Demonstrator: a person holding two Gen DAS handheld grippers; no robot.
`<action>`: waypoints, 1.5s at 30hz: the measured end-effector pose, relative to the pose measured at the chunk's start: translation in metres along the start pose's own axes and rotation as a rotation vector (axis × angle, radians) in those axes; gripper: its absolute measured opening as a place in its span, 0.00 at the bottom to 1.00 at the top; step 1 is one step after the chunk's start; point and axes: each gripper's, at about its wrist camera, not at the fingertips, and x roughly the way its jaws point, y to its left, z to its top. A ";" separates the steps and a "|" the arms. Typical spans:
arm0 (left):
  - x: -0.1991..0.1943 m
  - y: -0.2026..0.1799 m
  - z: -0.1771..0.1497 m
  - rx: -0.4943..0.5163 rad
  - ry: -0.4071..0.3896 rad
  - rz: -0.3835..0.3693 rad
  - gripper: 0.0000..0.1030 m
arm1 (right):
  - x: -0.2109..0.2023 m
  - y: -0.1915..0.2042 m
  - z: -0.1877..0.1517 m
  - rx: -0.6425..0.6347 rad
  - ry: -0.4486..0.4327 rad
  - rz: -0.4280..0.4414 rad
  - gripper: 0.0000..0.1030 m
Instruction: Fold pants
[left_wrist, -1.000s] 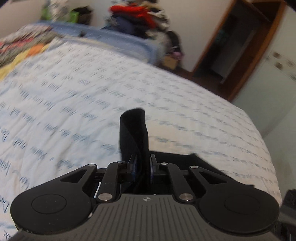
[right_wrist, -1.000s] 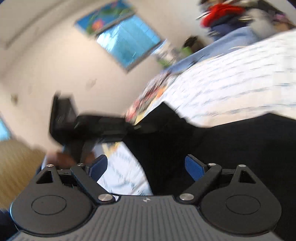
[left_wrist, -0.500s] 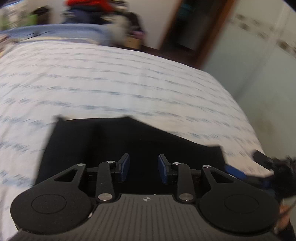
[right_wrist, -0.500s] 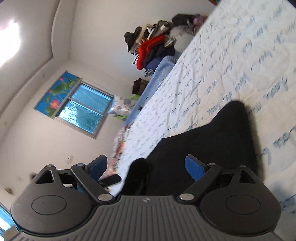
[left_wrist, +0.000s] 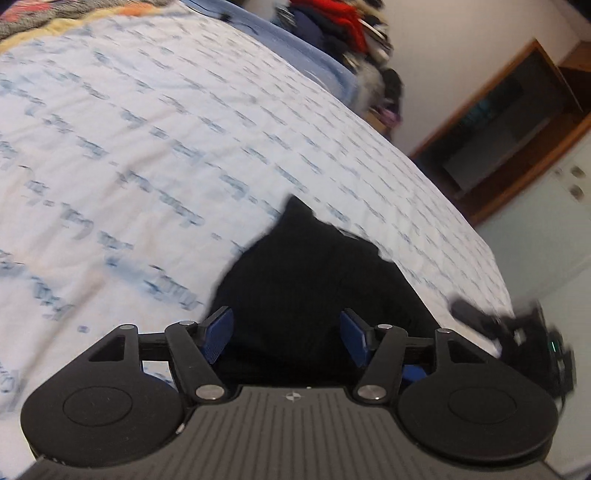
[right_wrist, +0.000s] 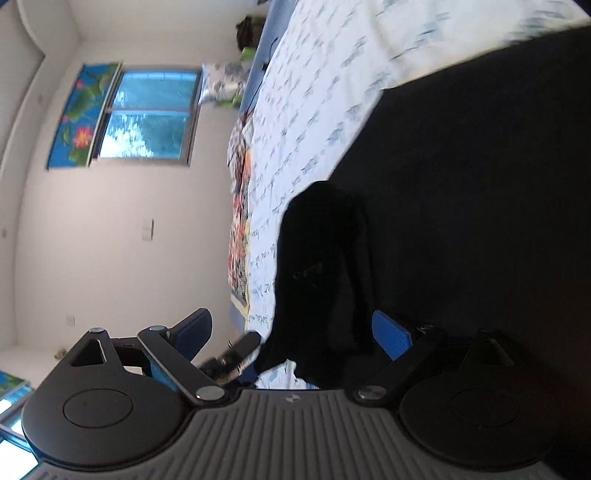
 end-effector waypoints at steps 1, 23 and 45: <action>0.008 -0.004 -0.002 0.028 0.022 -0.022 0.72 | 0.008 0.002 0.003 -0.005 0.005 -0.018 0.92; -0.052 0.043 0.002 0.006 -0.221 -0.010 0.88 | 0.038 0.051 -0.004 -0.120 0.032 -0.115 0.99; -0.068 0.060 -0.009 -0.071 -0.195 0.048 0.88 | 0.082 0.053 -0.035 -0.204 0.115 -0.168 0.08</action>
